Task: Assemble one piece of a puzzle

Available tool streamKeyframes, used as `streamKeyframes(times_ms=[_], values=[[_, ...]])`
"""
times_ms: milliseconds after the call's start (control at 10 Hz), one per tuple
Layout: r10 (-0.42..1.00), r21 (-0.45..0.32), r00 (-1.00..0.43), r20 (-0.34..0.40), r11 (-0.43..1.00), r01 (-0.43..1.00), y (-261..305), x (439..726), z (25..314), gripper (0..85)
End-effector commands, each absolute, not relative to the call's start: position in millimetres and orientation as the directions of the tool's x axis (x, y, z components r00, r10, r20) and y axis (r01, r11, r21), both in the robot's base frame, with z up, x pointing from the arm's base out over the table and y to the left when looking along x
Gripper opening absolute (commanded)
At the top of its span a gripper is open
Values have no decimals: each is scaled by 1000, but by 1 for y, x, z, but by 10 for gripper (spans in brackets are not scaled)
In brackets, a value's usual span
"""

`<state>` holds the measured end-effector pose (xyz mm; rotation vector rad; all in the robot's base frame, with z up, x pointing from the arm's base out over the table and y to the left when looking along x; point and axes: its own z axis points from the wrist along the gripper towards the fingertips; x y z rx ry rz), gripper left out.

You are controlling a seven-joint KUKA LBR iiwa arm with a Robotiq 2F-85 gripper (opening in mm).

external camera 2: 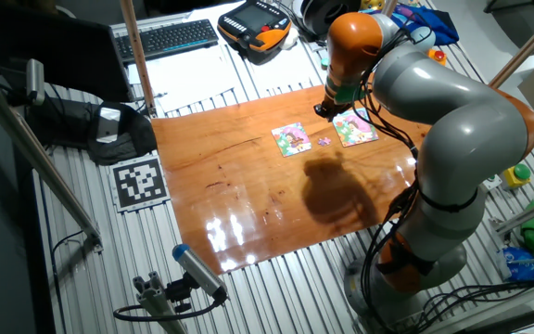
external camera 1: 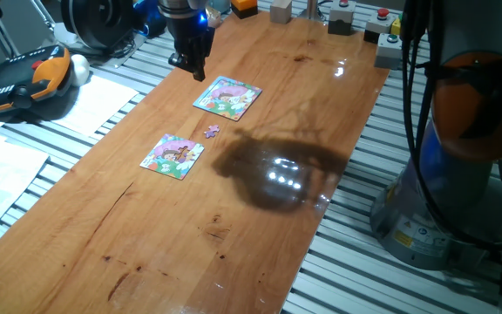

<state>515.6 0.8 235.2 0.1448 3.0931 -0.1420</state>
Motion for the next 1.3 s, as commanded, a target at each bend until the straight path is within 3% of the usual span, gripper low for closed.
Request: streamKeyframes(times_ms=[0, 700, 1200], values=[[100, -89, -994, -47, 991, 104, 1, 515, 235, 0], [142, -93, -990, -23, 985, 143, 1, 516, 234, 0], [275, -99, -961, -34, 956, 277, 1, 518, 230, 0]])
